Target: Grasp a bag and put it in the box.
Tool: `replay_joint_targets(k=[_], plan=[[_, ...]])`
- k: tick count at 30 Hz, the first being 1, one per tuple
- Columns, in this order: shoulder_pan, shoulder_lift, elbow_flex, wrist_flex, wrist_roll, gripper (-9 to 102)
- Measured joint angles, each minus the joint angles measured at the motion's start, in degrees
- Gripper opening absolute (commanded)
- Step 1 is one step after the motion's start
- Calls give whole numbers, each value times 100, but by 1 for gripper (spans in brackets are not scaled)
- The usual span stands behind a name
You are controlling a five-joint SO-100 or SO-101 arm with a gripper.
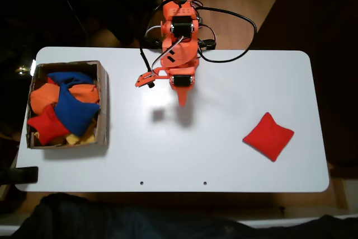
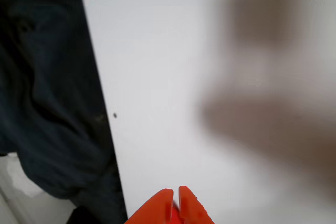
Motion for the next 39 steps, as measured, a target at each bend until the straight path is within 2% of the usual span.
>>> replay_joint_targets(k=[27, 39], plan=[[-765, -2347, -2883, 387, 105, 0], [-1538, -3524, -4403, 615, -202, 0]])
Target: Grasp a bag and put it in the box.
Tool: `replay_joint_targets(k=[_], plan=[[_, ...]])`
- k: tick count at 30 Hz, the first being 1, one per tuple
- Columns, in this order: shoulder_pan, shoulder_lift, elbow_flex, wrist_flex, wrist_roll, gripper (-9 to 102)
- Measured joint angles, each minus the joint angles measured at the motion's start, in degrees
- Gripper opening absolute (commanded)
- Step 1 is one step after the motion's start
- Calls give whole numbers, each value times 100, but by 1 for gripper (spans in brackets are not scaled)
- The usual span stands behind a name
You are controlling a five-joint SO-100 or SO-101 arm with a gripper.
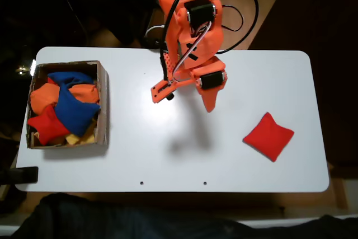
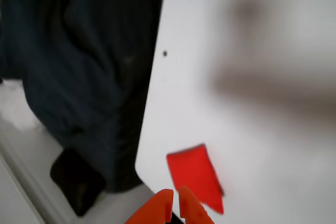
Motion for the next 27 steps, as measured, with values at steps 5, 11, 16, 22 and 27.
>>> replay_joint_targets(k=[5, 11, 16, 22, 27], plan=[[-281, -448, -527, 79, 70, 0], [-378, -993, -1116, 185, 176, 0], [-510, -1556, -1705, 290, 202, 1], [-773, -2373, -2487, 492, 264, 1], [-1028, -3120, -3208, 712, 272, 2]])
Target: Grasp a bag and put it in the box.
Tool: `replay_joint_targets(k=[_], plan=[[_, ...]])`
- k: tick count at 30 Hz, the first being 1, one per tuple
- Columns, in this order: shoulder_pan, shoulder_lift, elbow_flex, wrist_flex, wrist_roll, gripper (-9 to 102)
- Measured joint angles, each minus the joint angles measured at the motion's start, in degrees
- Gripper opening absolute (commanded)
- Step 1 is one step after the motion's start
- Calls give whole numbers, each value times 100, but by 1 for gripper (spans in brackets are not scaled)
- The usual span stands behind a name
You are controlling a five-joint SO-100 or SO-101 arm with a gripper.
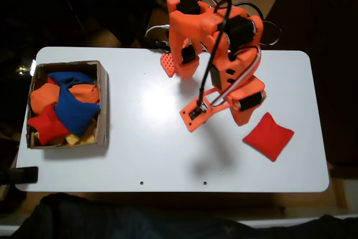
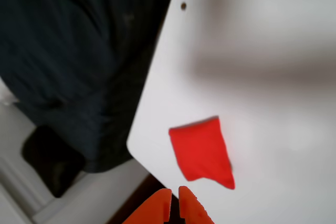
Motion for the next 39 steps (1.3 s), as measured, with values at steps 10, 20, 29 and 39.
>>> replay_joint_targets(k=[10, 20, 29, 39], plan=[[-606, -1318, -1213, 308, -211, 5], [-1055, -2892, -3173, 765, -290, 6], [-1389, -3700, -3753, 773, -281, 6], [-1881, -4184, -3753, 633, -571, 9]])
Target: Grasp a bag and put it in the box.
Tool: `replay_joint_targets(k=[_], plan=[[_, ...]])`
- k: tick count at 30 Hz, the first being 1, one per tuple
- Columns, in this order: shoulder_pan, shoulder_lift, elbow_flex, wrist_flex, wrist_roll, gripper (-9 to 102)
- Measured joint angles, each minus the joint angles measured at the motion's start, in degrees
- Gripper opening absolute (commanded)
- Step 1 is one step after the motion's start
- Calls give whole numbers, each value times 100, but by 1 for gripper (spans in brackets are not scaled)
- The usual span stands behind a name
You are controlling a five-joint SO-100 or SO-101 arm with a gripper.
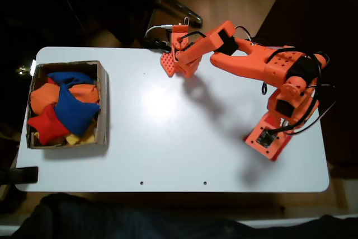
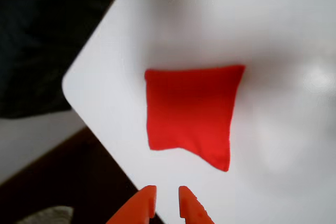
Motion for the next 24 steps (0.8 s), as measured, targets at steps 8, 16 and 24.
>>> replay_joint_targets(k=[8, 16, 24], plan=[[-62, -308, 0, -264, -378, 16], [-211, -615, 0, -343, -958, 30], [-360, -896, -9, -325, -1644, 37]])
